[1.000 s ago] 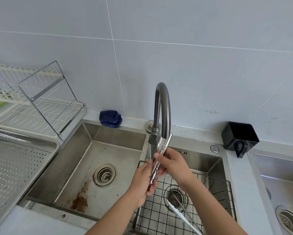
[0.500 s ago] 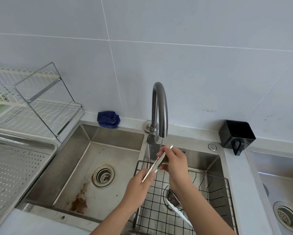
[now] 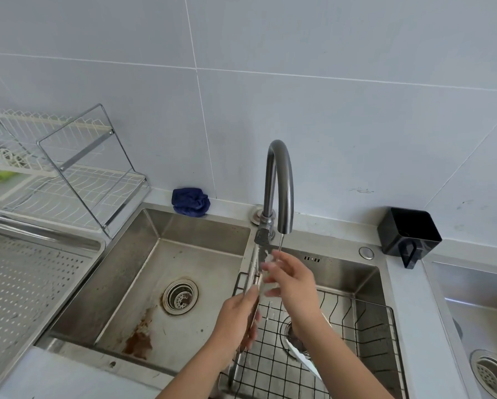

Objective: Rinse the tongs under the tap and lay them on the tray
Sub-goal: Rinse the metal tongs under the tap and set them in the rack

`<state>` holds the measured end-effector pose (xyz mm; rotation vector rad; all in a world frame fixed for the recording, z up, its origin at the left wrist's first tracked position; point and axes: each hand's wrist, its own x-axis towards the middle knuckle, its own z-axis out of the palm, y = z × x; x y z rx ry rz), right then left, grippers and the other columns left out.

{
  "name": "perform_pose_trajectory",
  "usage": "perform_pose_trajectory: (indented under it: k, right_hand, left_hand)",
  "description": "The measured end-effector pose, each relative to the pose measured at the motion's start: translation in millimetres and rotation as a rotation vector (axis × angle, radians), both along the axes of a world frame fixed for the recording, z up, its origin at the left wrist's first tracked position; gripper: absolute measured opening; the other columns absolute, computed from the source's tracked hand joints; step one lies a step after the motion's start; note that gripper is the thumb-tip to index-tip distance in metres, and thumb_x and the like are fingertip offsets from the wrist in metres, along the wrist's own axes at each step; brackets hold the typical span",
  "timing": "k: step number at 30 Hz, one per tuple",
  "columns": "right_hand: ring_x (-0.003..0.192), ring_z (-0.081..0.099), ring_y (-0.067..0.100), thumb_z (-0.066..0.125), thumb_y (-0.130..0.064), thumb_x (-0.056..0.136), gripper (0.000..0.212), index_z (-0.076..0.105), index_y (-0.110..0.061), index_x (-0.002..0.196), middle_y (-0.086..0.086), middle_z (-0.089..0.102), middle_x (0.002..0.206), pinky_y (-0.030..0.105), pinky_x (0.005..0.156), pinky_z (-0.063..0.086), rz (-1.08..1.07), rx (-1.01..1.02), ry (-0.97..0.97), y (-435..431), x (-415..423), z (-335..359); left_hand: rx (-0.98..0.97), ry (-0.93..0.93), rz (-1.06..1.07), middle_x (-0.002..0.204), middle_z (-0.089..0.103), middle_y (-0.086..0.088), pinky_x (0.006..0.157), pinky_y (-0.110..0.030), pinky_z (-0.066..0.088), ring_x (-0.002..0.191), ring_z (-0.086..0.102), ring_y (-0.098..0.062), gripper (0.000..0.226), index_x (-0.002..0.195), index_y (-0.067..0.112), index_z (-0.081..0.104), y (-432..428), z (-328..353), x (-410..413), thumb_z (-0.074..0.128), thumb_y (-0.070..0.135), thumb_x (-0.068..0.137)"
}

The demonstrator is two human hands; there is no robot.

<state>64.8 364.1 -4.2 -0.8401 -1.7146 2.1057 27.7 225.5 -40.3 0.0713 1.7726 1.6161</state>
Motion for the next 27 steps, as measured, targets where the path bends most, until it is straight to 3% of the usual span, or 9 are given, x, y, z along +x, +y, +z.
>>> perform_pose_trajectory:
  k: [3, 6, 11, 16, 19, 22, 25, 27]
  right_hand:
    - [0.062, 0.065, 0.011, 0.059, -0.008, 0.1, 0.017, 0.07, -0.015, 0.111, 0.005, 0.075, 0.082, 0.028, 0.056, 0.058, -0.198, 0.09, -0.114, 18, 7, -7]
    - [0.073, 0.067, 0.019, 0.054, -0.02, 0.106, 0.017, 0.07, -0.016, 0.112, 0.009, 0.076, 0.095, 0.032, 0.06, 0.061, -0.053, 0.022, -0.136, 28, 3, -4]
    - [0.061, 0.066, 0.017, 0.052, -0.018, 0.106, 0.03, 0.076, -0.006, 0.091, 0.003, 0.076, 0.071, 0.028, 0.054, 0.057, 0.065, 0.06, -0.122, 31, -15, 1]
    - [0.047, 0.063, 0.016, 0.058, -0.015, 0.1, 0.018, 0.073, -0.01, 0.092, 0.004, 0.068, 0.062, 0.029, 0.045, 0.054, -0.075, 0.148, -0.13, 25, -27, -2]
    - [0.043, 0.061, 0.018, 0.056, -0.021, 0.102, 0.032, 0.066, -0.005, 0.076, 0.001, 0.061, 0.051, 0.03, 0.041, 0.05, -0.096, 0.185, -0.123, 19, -28, -7]
    - [0.052, 0.066, 0.023, 0.053, -0.018, 0.102, 0.032, 0.064, -0.003, 0.076, 0.006, 0.066, 0.057, 0.031, 0.048, 0.055, -0.018, 0.131, -0.131, 16, -28, -10]
    - [0.069, 0.07, 0.028, 0.052, -0.008, 0.099, 0.021, 0.068, 0.002, 0.09, 0.018, 0.074, 0.079, 0.035, 0.062, 0.061, 0.111, 0.019, -0.09, 14, -27, -12]
    - [0.068, 0.07, 0.024, 0.055, -0.011, 0.099, 0.021, 0.071, -0.003, 0.089, 0.013, 0.074, 0.076, 0.034, 0.063, 0.06, 0.132, -0.013, -0.046, 14, -26, -10]
  left_hand:
    - [0.005, -0.006, -0.032, 0.068, 0.061, -0.012, 0.04, -0.027, 0.041, 0.047, 0.052, -0.023, 0.059, 0.074, 0.016, 0.068, 2, 7, 0, 0.056, 0.072, 0.087]
    - [-0.003, 0.015, -0.075, 0.063, 0.061, -0.01, 0.04, -0.027, 0.042, 0.046, 0.053, -0.022, 0.063, 0.076, 0.013, 0.067, 7, 15, 2, 0.053, 0.073, 0.088]
    - [-0.046, 0.11, -0.09, 0.069, 0.061, -0.002, 0.039, -0.027, 0.042, 0.046, 0.053, -0.015, 0.058, 0.086, 0.01, 0.063, 14, 24, 4, 0.052, 0.067, 0.088]
    - [-0.071, 0.218, -0.098, 0.074, 0.06, 0.001, 0.038, -0.027, 0.041, 0.051, 0.051, -0.016, 0.034, 0.081, 0.031, 0.068, 9, 26, 2, 0.05, 0.054, 0.099]
    - [-0.066, 0.246, -0.092, 0.069, 0.061, 0.008, 0.038, -0.027, 0.041, 0.051, 0.051, -0.015, 0.03, 0.083, 0.04, 0.07, 6, 26, 2, 0.049, 0.053, 0.1]
    - [-0.046, 0.235, -0.065, 0.068, 0.062, 0.007, 0.038, -0.024, 0.04, 0.049, 0.051, -0.014, 0.026, 0.09, 0.046, 0.072, 1, 26, 1, 0.049, 0.052, 0.1]
    - [-0.032, 0.216, -0.028, 0.07, 0.062, 0.005, 0.037, -0.024, 0.039, 0.05, 0.051, -0.014, 0.025, 0.092, 0.047, 0.073, -4, 27, -1, 0.05, 0.053, 0.098]
    - [-0.018, 0.209, -0.018, 0.071, 0.062, 0.002, 0.036, -0.026, 0.038, 0.051, 0.05, -0.016, 0.026, 0.096, 0.043, 0.073, -4, 27, -3, 0.049, 0.052, 0.099]
